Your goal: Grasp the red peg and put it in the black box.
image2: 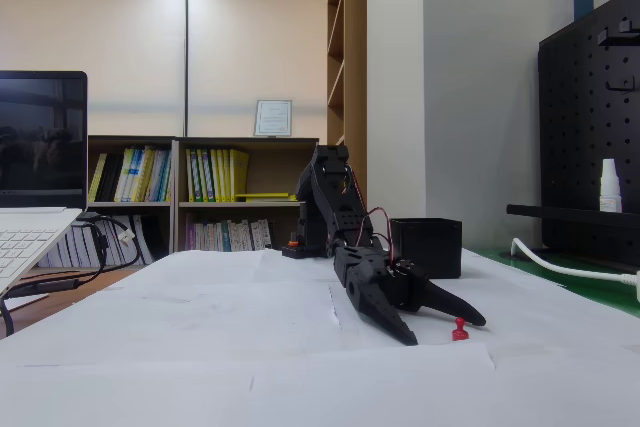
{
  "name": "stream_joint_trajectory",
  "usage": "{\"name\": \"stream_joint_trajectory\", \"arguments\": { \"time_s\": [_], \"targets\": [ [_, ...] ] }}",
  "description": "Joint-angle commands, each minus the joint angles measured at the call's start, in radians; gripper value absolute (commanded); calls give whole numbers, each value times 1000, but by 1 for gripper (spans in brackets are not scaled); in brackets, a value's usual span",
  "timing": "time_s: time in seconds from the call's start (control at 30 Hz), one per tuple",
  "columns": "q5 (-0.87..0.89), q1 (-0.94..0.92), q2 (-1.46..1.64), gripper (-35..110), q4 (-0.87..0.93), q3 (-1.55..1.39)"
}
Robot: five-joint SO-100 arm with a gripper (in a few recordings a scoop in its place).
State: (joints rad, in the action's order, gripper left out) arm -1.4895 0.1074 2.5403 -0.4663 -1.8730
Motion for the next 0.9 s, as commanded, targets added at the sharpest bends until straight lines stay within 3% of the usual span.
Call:
{"name": "stream_joint_trajectory", "arguments": {
  "time_s": [0.0,0.43,0.87],
  "targets": [
    [-8,18,9,40,0,-67],
    [2,37,34,39,18,-118],
    [-23,43,9,20,28,-60]
  ]
}}
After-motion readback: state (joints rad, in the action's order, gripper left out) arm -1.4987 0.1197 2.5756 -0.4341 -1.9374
